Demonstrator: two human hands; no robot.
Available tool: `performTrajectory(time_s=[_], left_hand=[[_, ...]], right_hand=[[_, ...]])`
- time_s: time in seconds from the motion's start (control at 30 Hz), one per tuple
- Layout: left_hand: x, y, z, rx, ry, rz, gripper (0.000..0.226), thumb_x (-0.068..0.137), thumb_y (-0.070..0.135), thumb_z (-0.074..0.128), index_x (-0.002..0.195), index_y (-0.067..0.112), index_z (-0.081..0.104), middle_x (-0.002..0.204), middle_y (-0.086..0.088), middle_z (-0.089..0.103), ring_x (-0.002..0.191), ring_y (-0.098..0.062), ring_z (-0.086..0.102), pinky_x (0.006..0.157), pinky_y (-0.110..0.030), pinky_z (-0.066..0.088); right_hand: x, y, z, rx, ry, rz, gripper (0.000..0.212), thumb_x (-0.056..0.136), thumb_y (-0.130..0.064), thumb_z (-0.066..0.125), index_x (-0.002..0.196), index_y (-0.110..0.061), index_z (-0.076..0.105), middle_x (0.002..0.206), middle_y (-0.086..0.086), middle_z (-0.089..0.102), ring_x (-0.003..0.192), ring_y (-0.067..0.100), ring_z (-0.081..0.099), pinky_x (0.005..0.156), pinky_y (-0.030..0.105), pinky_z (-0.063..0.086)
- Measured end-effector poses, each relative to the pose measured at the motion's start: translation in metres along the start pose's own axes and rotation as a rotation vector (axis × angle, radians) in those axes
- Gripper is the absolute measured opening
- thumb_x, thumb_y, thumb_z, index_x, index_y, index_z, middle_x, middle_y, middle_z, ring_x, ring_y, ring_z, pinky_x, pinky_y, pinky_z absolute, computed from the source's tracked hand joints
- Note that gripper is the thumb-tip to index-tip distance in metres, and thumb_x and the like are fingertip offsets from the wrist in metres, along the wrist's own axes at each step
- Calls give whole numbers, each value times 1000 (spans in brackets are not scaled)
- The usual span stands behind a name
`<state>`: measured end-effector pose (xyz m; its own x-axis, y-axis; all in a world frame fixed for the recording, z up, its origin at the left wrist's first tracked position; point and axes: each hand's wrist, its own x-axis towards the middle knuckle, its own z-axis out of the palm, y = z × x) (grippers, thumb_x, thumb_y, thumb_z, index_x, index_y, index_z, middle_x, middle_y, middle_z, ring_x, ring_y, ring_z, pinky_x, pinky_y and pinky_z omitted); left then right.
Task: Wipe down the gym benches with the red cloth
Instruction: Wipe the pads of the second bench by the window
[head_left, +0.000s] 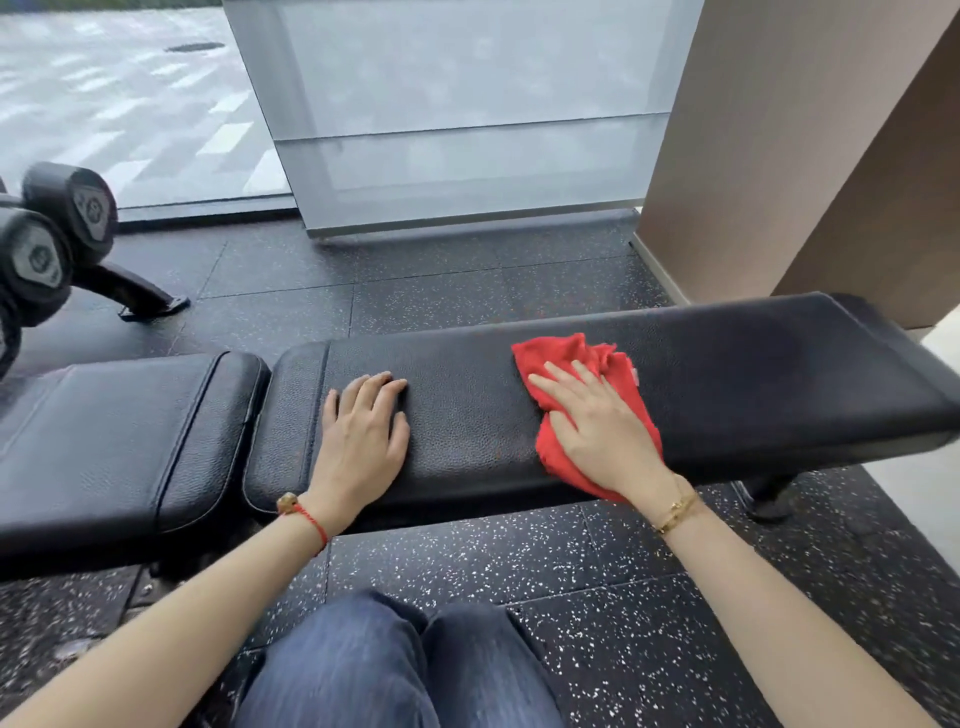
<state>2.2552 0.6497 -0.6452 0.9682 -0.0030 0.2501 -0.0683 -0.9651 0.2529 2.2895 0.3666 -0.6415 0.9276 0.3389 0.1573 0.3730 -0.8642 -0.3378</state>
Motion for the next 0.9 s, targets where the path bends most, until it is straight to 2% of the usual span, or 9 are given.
performTrajectory(time_s=[0.13, 0.2, 0.4, 0.53, 0.6, 0.73, 0.83, 0.9], left_hand=[[0, 1, 3, 3, 24, -15, 47, 90, 30, 40, 132, 17, 55, 142, -2, 51, 135, -27, 42, 114, -54, 27], [0, 1, 3, -1, 29, -21, 46, 89, 29, 40, 131, 17, 55, 141, -2, 52, 134, -27, 42, 114, -54, 27], [-1, 0, 2, -13, 30, -20, 48, 89, 30, 38, 131, 18, 56, 141, -1, 53, 135, -25, 43, 115, -52, 26], [-2, -3, 1, -20, 15, -2, 50, 90, 30, 37, 135, 18, 55, 145, -2, 50, 138, -24, 39, 117, -51, 23], [-1, -3, 2, -18, 15, -3, 50, 90, 31, 37, 135, 18, 54, 146, -2, 49, 139, -24, 38, 117, -51, 23], [-2, 2, 3, 0, 16, -31, 52, 89, 31, 34, 136, 17, 52, 147, -2, 47, 140, -24, 36, 118, -51, 21], [-2, 4, 3, 11, 17, -39, 53, 89, 31, 33, 136, 17, 52, 147, -2, 47, 140, -24, 36, 118, -51, 21], [-2, 4, 2, 9, 19, -40, 52, 89, 30, 34, 135, 17, 53, 146, -2, 48, 139, -24, 37, 118, -51, 21]], right_hand=[[27, 31, -15, -39, 28, 273, 49, 97, -23, 39, 145, -28, 39, 158, -5, 27, 148, 25, 15, 121, 45, 10], [41, 11, -9, -68, 37, 291, 49, 97, -25, 38, 146, -27, 38, 159, -5, 24, 148, 27, 13, 121, 46, 8], [31, -98, 34, -48, -46, -74, 52, 94, -26, 40, 146, -30, 37, 158, -7, 27, 148, 24, 15, 121, 43, 9], [8, -77, 24, 20, -42, -95, 51, 95, -27, 41, 145, -33, 39, 157, -11, 29, 148, 18, 16, 122, 40, 10], [-4, -49, 14, 36, -7, -48, 49, 95, -27, 42, 144, -34, 40, 156, -12, 31, 148, 17, 17, 122, 40, 10], [14, 6, -5, 21, 29, 173, 48, 96, -25, 41, 144, -32, 41, 157, -8, 30, 148, 23, 16, 122, 42, 8], [55, 7, -7, -14, 13, 296, 49, 98, -26, 37, 146, -29, 37, 160, -6, 23, 149, 26, 11, 122, 44, 4], [75, -12, 2, -41, -11, 287, 50, 98, -27, 35, 148, -29, 34, 160, -5, 20, 149, 27, 9, 121, 46, 5]])
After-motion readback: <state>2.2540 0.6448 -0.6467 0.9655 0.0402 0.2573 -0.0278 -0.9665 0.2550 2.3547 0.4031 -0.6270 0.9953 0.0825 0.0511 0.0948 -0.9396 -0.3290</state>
